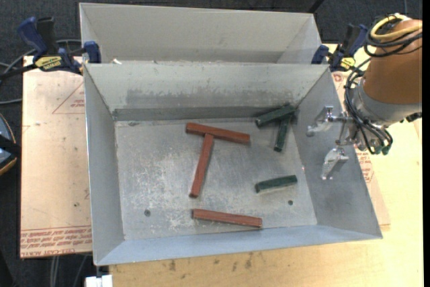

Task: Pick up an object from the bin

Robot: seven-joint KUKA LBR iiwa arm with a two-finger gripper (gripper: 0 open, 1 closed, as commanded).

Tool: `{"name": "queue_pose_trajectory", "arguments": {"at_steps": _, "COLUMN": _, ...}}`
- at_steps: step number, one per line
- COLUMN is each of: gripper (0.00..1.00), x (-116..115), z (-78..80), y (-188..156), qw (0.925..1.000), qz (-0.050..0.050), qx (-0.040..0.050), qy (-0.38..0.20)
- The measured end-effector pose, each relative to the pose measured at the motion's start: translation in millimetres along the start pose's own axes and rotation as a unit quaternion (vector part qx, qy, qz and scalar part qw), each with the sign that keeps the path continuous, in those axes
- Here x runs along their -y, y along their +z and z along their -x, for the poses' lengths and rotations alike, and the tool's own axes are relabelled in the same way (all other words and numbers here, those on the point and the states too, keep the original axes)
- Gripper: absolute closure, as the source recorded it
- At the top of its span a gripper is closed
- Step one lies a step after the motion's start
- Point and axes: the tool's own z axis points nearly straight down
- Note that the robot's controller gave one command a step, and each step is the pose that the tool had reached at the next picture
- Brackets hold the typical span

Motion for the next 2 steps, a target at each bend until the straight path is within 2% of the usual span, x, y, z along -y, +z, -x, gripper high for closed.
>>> {"name": "queue_pose_trajectory", "arguments": {"at_steps": 1, "gripper": 1.00, "x": -29.7, "z": 12.3, "y": 99.5, "qw": 0.9989, "qz": 0.001, "qx": -0.0032, "qy": -0.048}}
{"name": "queue_pose_trajectory", "arguments": {"at_steps": 2, "gripper": 1.00, "x": -29.7, "z": 12.3, "y": 99.5, "qw": 0.9989, "qz": 0.001, "qx": -0.0032, "qy": -0.048}}
